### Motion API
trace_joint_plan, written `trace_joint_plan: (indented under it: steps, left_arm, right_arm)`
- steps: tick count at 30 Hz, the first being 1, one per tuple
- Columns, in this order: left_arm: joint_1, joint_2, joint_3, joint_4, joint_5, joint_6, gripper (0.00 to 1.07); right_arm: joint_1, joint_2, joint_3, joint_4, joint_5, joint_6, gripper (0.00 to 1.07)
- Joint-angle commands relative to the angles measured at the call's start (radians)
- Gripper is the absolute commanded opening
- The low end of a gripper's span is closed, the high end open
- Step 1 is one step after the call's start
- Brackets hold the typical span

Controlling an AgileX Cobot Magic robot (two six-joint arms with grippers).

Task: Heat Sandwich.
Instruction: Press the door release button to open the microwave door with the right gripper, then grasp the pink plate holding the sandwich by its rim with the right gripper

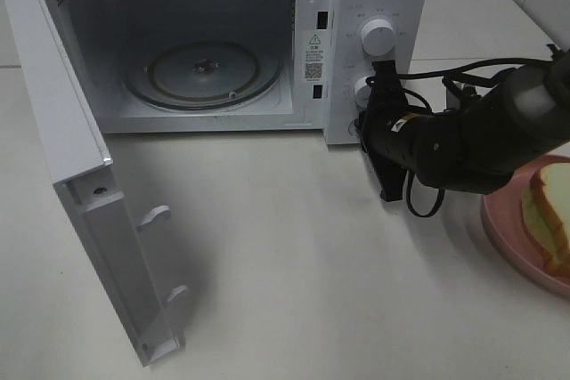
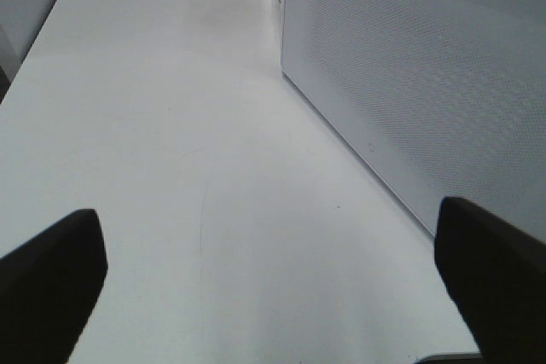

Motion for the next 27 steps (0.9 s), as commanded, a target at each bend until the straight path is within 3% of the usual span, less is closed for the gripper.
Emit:
trace_joint_plan:
  steps: [1,14,27]
  left_arm:
    - [-0.002,-0.020,0.003,-0.002,-0.006,-0.001,1.00]
    - [-0.002,-0.020,0.003,-0.002,-0.006,-0.001,1.00]
    - [-0.002,-0.020,0.003,-0.002,-0.006,-0.001,1.00]
  right_arm:
    - [0.005,-0.027,0.014,-0.017,0.027,-0.002,0.00]
    - [0.005,-0.152,0.103,-0.068,0.147,-0.005,0.01]
    - [0.005,-0.291,0.126,-0.265,0.376,-0.019,0.03]
